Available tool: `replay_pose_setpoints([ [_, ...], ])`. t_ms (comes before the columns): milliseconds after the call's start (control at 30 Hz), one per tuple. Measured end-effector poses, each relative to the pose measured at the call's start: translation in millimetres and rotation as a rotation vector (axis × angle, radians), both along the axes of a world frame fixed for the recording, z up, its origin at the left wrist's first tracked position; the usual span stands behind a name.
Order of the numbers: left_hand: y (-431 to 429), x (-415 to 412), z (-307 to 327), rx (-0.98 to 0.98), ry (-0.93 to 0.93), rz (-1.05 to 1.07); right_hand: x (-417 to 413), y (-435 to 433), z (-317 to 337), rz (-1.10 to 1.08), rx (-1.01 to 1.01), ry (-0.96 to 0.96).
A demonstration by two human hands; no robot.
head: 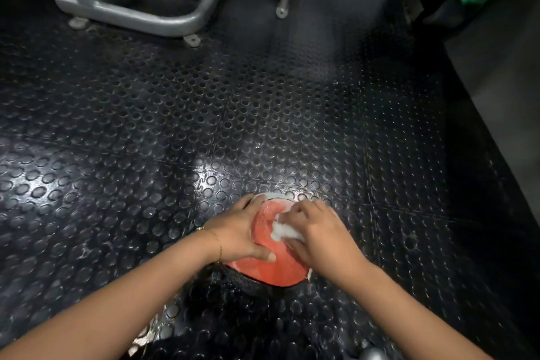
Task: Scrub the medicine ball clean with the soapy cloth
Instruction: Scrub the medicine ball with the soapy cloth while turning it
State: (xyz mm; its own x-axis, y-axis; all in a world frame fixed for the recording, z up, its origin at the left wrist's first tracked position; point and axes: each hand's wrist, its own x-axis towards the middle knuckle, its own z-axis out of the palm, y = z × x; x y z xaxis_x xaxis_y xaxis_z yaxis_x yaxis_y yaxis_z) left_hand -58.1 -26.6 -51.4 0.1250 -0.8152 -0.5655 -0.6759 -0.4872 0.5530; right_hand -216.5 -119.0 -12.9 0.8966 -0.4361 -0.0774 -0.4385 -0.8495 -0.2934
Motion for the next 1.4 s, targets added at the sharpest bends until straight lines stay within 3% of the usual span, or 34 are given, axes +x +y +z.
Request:
replay_pose_setpoints([
  [233,10.0,-8.3,4.8,-0.019,-0.047,-0.039,4.7,-11.1,-1.7,-0.127,-0.027,-0.037],
  [400,12.1,-2.8,0.0,-0.05,-0.014,-0.007,-0.8,11.5,0.9,0.006,-0.063,-0.041],
  [600,4.6,0.7,-2.3,-0.028,0.016,0.033,10.6,-6.1,-5.8,-0.129,-0.075,-0.065],
  [767,-4.8,9.6,-3.9,-0.009,0.073,0.081,1.9,2.4,-3.4,-0.022,-0.053,-0.058],
  [900,-7.8,10.6,-2.8,0.005,0.103,0.108,5.2,-22.8,-6.9,-0.214,0.014,-0.038],
  [1200,-17.5,4.0,9.1,0.084,-0.035,-0.006,2.0,-13.7,-12.2,-0.175,-0.099,-0.089],
  [1333,-10.9,5.7,6.7,0.071,-0.02,0.007,-2.0,-8.9,-12.5,-0.08,-0.039,-0.08],
  [1400,-7.8,4.1,6.1,0.057,-0.035,0.013,0.3,-14.5,-10.5,-0.152,-0.009,-0.094],
])
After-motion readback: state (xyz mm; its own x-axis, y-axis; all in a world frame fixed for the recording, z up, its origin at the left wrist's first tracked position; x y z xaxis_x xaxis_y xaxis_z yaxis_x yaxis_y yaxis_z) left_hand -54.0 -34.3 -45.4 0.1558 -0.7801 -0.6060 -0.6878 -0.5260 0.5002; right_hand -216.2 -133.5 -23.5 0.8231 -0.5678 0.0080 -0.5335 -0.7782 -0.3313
